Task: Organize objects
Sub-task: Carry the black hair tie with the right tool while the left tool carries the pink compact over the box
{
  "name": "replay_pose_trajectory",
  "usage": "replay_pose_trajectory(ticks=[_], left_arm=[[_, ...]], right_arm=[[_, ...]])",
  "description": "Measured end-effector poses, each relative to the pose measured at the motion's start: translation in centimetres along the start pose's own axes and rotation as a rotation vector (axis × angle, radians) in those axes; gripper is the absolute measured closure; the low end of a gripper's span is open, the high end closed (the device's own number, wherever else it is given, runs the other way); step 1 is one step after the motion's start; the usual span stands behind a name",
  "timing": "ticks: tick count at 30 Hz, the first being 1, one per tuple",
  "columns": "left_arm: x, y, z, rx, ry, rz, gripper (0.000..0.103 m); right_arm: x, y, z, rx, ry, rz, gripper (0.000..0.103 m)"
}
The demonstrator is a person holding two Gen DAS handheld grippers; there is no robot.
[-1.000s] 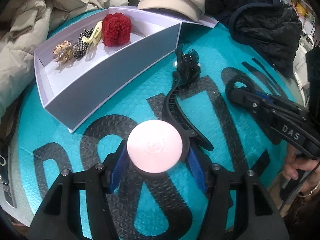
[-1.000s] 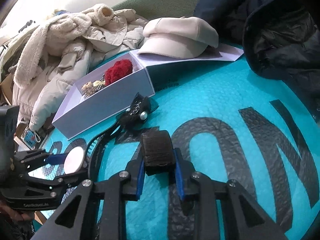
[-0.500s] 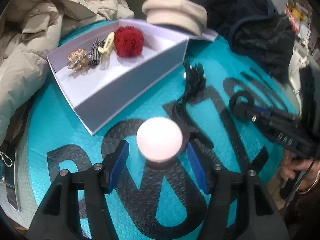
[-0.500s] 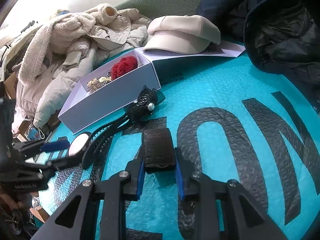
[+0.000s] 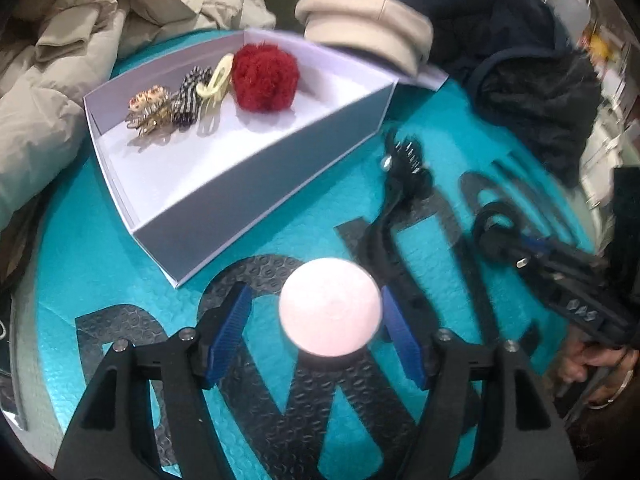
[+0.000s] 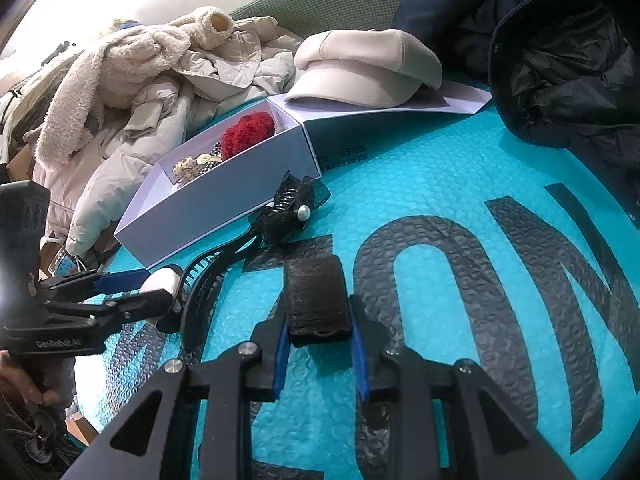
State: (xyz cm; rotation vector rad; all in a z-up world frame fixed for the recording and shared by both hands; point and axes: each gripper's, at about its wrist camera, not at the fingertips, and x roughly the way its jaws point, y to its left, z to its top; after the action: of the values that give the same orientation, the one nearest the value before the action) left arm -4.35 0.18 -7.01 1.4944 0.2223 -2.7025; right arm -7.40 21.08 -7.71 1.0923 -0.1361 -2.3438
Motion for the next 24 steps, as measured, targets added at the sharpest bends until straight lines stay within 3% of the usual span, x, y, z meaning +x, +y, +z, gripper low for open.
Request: replay_pose_trajectory(ticks=[4,8,13,24], left_arm=[[0.7,-0.8,-0.1,0.045,-0.014,0.040,0.039],[0.9,-1.4,-0.1,0.088,-0.039,0.050,0.054],[0.8,-1.6,0.0,0.118,-0.030,0.042,0.054],[-0.7,0.0,-0.4,0.068,-0.002,0.027,0.054]], right_arm=[[0.2,0.4,0.3,-0.017,0.005,-0.020,0.077],[0.4,0.7,0.5,-0.030,0.010,-0.035,0.077],[0.6,1.0,0.6,-0.050,0.012,-0.061,0.078],[0.5,2.8,0.5,-0.077,0.041,-0.060,0.078]])
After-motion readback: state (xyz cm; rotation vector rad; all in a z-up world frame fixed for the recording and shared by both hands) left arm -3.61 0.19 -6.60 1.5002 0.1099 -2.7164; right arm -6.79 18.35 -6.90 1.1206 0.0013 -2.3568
